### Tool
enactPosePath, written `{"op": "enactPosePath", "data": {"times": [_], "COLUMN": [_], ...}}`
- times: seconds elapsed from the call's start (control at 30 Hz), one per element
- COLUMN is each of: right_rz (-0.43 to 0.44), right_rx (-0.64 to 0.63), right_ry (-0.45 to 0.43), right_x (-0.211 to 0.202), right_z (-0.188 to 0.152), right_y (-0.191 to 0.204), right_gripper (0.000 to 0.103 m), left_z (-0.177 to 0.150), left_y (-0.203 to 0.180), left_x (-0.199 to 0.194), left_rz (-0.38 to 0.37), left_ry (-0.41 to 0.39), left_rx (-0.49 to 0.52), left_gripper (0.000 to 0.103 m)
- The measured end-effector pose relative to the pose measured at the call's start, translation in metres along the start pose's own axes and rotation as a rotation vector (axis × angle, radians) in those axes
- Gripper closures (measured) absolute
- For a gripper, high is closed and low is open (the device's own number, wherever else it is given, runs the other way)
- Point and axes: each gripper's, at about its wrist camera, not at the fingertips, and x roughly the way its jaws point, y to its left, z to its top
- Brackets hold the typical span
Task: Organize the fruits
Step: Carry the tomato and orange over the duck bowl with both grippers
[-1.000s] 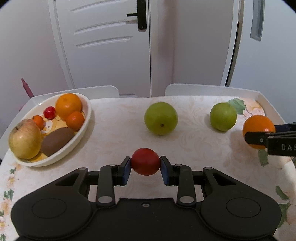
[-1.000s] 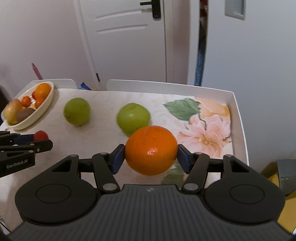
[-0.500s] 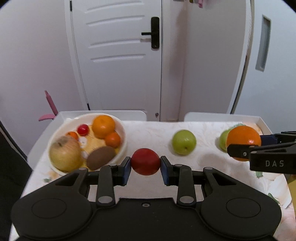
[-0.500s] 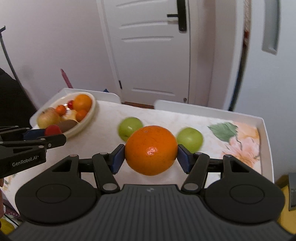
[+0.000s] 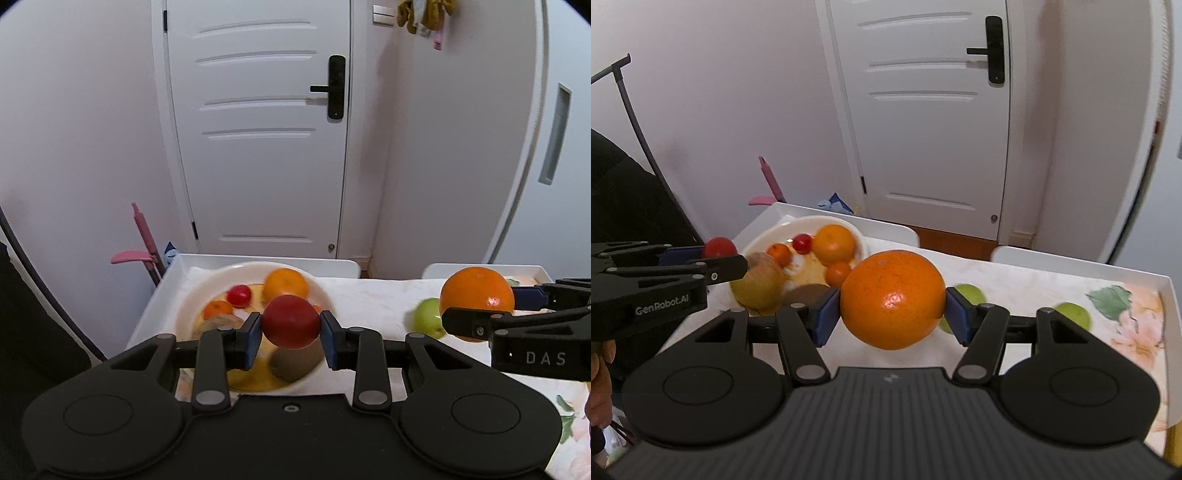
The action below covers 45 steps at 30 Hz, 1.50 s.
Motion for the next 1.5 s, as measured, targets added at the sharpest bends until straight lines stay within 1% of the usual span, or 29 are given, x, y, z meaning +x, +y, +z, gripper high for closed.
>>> {"op": "enactPosePath", "data": {"times": [0.3,0.57,0.83,1.03,1.07,1.1,1.13,1.17,1.2,1.27,1.5], "right_rz": [-0.024,-0.052,-0.076,-0.101,-0.104,-0.106,-0.107,-0.109,-0.110,-0.111,-0.095], "right_rx": [0.025,0.045,0.057,0.064,0.066,0.068,0.068,0.068,0.069,0.068,0.048], "right_ry": [0.010,0.027,0.054,0.071,0.073,0.074,0.074,0.074,0.074,0.072,0.066], "right_x": [0.031,0.067,0.102,0.117,0.118,0.118,0.119,0.119,0.118,0.118,0.116], "right_z": [0.013,0.025,0.031,0.030,0.030,0.030,0.030,0.030,0.030,0.031,0.035], "right_y": [0.044,0.069,0.077,0.078,0.077,0.077,0.077,0.076,0.076,0.075,0.078], "right_gripper": [0.028,0.028,0.028,0.028,0.028,0.028,0.028,0.028,0.028,0.028,0.028], "left_z": [0.013,0.021,0.024,0.020,0.020,0.020,0.020,0.021,0.020,0.021,0.016], "left_y": [0.058,0.099,0.116,0.123,0.123,0.124,0.124,0.124,0.124,0.125,0.125], "left_x": [0.025,0.065,0.115,0.136,0.137,0.137,0.135,0.132,0.127,0.121,0.105], "left_rz": [-0.017,-0.033,-0.073,-0.097,-0.100,-0.100,-0.097,-0.091,-0.084,-0.079,-0.068], "left_ry": [0.013,0.054,0.112,0.143,0.145,0.141,0.132,0.118,0.101,0.089,0.087], "left_rx": [0.012,0.008,0.029,0.021,0.018,0.018,0.020,0.025,0.033,0.046,0.045], "left_gripper": [0.066,0.066,0.066,0.065,0.057,0.042,0.033,0.021,0.018,0.018,0.018]}}
